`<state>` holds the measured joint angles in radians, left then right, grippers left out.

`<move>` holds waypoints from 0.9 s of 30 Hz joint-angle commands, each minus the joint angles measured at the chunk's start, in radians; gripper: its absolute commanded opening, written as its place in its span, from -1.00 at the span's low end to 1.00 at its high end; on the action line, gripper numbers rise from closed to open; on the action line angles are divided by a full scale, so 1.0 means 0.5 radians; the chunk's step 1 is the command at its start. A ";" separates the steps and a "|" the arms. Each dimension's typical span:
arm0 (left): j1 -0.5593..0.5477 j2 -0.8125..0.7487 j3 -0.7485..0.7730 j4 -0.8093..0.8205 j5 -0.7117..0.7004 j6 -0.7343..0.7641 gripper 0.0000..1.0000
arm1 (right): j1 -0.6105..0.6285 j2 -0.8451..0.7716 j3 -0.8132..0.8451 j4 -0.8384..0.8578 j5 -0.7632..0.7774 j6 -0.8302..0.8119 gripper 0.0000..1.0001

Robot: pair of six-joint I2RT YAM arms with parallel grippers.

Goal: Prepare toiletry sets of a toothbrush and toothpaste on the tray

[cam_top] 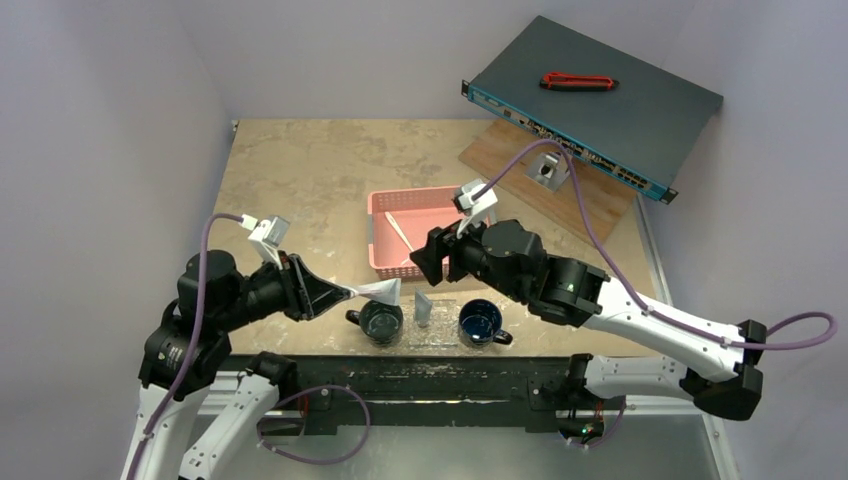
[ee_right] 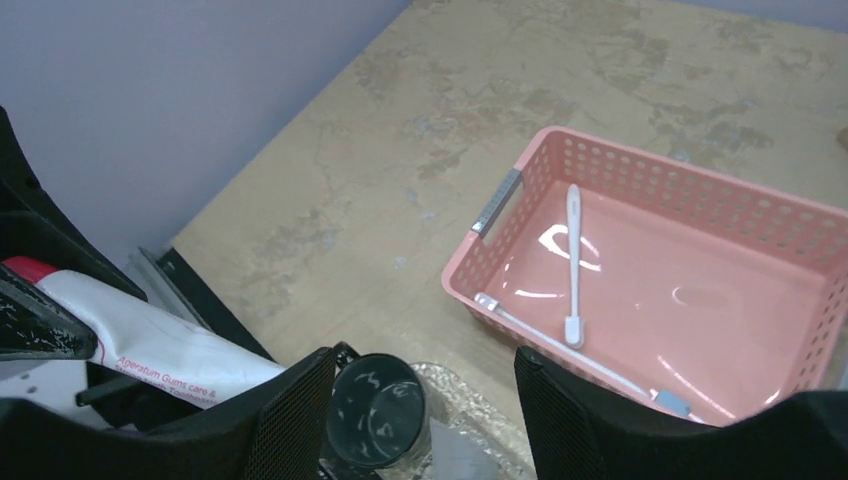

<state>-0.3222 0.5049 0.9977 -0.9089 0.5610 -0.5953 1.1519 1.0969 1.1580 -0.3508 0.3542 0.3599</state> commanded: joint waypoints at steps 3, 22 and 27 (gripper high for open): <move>-0.006 -0.056 -0.021 0.300 -0.069 -0.202 -1.00 | -0.219 -0.169 -0.262 0.342 -0.418 0.410 0.38; -0.006 -0.114 -0.338 0.994 0.238 -0.725 -1.00 | -0.446 -0.476 -0.981 1.406 -1.233 1.015 0.52; -0.006 -0.085 -0.424 1.227 0.366 -0.865 -1.00 | -0.448 -0.462 -1.038 1.608 -1.339 1.095 0.51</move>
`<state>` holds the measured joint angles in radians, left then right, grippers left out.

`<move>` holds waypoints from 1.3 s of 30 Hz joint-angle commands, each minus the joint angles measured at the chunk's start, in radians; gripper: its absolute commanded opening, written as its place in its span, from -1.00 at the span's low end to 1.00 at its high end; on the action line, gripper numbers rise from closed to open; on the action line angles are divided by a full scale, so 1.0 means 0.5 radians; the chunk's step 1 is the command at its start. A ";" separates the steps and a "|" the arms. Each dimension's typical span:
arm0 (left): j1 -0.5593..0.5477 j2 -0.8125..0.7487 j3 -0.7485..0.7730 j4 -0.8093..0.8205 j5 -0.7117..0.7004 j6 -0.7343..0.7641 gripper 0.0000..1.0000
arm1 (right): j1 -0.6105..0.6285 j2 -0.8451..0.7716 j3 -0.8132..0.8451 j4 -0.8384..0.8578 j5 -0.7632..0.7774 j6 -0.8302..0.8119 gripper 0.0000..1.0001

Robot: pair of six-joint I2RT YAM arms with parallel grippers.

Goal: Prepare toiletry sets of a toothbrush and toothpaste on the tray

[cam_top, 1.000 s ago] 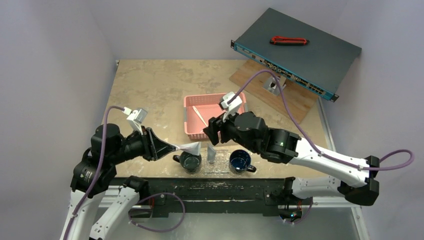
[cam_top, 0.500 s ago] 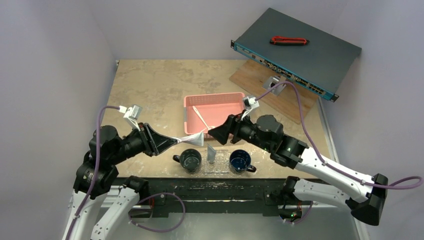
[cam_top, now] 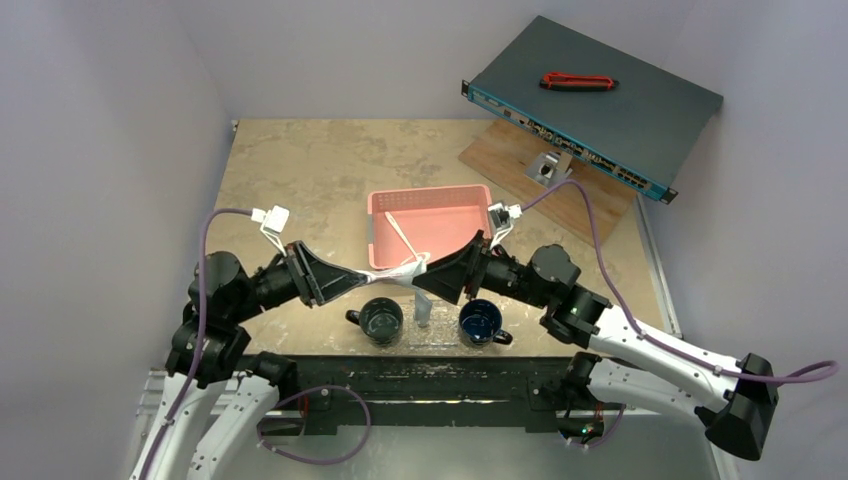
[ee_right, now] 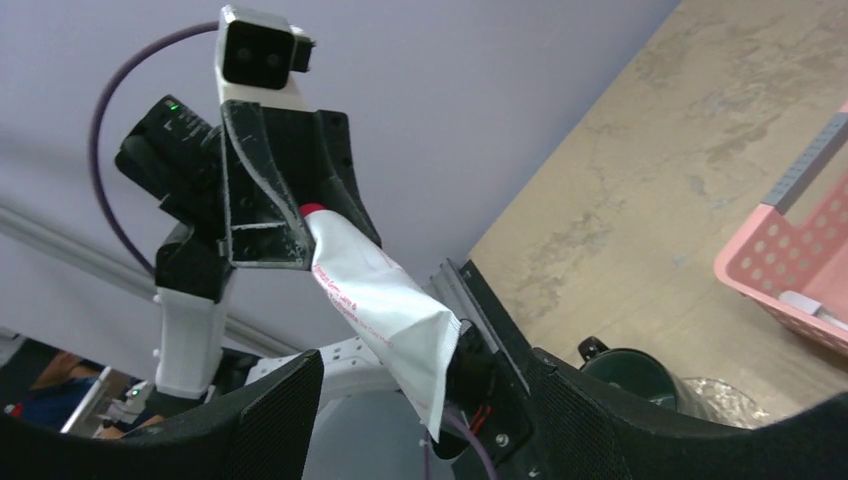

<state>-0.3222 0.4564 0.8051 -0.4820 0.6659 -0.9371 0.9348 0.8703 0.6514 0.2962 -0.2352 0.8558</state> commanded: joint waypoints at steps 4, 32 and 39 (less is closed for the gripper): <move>-0.006 0.044 -0.107 0.543 0.233 -0.264 -1.00 | -0.014 0.008 -0.050 0.460 -0.262 0.153 0.47; -0.006 0.101 -0.154 0.673 0.488 -0.225 -0.80 | -0.013 -0.015 -0.084 0.584 -0.315 0.162 -1.00; -0.006 0.170 -0.057 0.426 0.545 0.007 -0.02 | -0.013 -0.024 0.011 0.423 -0.329 0.063 -1.00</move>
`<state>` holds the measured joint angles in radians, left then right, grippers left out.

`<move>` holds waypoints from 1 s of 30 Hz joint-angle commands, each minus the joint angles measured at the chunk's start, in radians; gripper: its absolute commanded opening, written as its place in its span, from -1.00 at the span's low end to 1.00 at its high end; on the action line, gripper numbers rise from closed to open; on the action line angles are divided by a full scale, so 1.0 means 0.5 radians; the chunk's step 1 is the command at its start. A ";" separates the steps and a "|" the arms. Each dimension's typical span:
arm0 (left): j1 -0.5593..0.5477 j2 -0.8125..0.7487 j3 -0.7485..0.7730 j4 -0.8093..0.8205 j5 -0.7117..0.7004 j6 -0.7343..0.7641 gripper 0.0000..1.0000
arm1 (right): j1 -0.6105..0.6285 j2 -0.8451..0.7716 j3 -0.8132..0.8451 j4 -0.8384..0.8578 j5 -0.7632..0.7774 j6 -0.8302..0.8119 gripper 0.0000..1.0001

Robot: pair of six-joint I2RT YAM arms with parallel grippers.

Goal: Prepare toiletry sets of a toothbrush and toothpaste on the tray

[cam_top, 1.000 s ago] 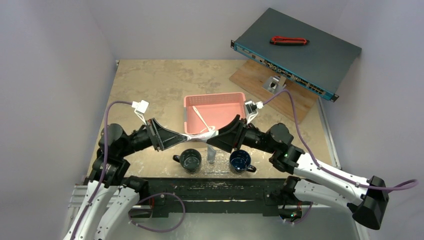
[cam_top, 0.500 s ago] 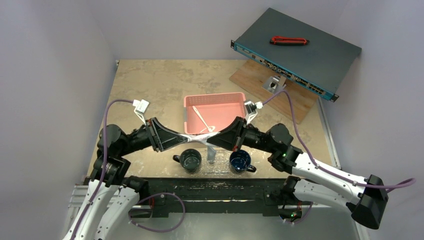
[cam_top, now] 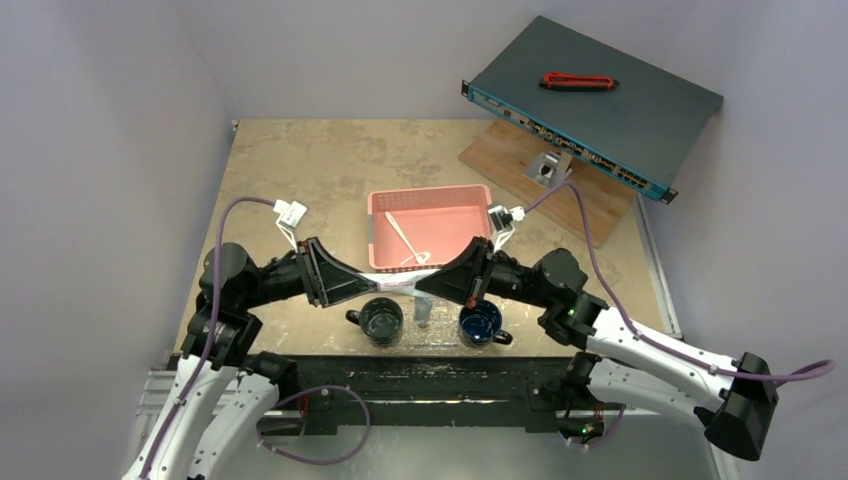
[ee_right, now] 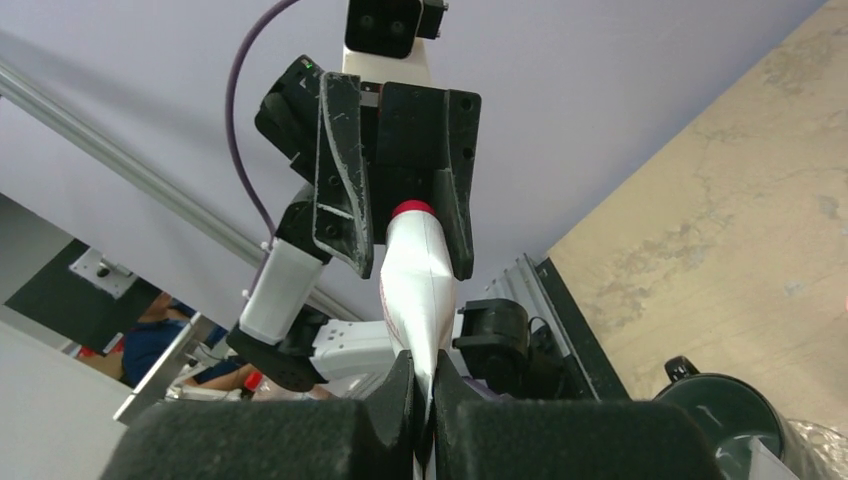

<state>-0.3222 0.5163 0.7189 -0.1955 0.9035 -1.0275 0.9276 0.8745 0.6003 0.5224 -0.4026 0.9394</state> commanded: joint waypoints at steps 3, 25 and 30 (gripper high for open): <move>-0.006 0.078 0.153 -0.264 0.103 0.320 0.13 | 0.001 0.004 0.189 -0.140 -0.058 -0.175 -1.00; -0.006 0.262 0.119 -0.479 0.484 0.817 0.16 | 0.004 0.438 0.755 -0.827 -0.554 -0.575 -1.00; -0.006 0.246 0.094 -0.473 0.522 0.842 0.06 | 0.004 0.493 0.808 -0.865 -0.537 -0.572 -1.00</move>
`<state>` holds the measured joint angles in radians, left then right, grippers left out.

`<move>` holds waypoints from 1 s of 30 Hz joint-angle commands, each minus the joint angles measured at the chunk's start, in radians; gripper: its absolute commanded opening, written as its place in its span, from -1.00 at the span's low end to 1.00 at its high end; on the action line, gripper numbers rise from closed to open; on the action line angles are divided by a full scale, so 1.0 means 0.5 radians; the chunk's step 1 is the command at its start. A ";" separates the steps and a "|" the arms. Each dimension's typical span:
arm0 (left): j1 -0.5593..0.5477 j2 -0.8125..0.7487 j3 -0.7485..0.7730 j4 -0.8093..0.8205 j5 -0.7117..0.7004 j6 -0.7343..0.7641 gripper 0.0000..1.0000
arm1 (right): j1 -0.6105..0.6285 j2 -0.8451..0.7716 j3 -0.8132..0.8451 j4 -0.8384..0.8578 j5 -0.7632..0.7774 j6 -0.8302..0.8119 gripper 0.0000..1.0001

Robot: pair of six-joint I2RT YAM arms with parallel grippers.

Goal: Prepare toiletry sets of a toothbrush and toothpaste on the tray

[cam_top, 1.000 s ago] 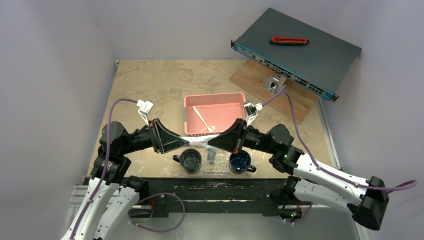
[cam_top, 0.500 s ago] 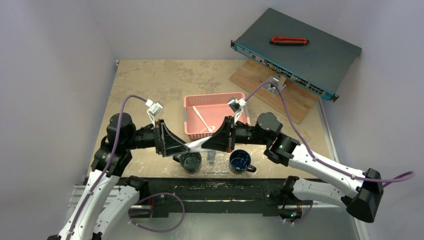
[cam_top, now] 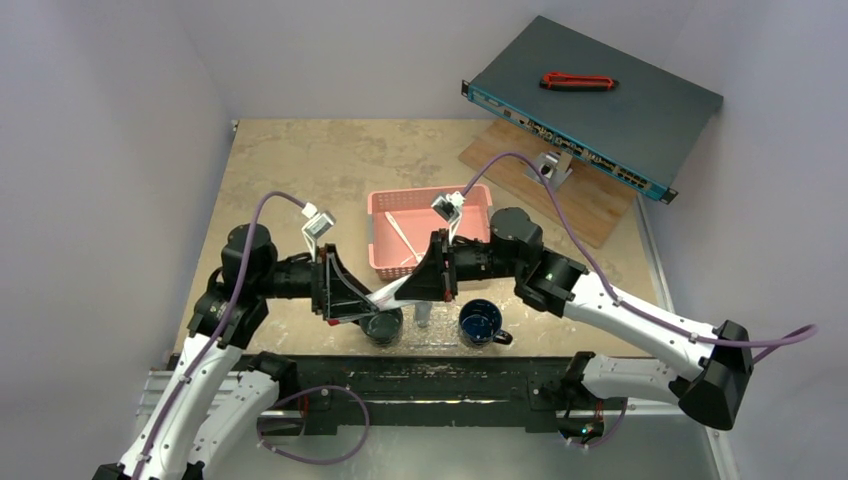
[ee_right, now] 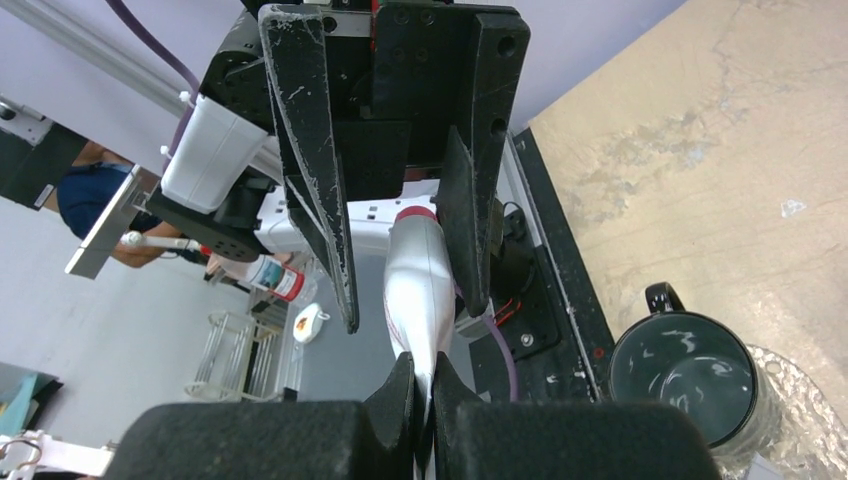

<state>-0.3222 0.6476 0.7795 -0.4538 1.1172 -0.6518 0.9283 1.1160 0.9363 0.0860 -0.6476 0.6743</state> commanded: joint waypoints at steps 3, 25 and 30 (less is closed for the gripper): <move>-0.009 -0.035 -0.036 0.057 0.103 0.094 -0.31 | 0.003 0.027 0.173 -0.033 -0.041 -0.059 -1.00; -0.009 -0.076 0.190 -0.318 -0.306 0.283 0.23 | 0.003 -0.020 0.479 -0.895 0.234 -0.388 -1.00; -0.008 -0.106 0.254 -0.450 -0.458 0.337 0.31 | 0.004 -0.045 0.629 -1.272 0.373 -0.535 -1.00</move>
<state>-0.3233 0.6079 0.8524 -0.6212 0.9752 -0.5377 0.9306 1.1370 1.1553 -0.3973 -0.5331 0.4923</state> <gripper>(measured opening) 0.643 0.024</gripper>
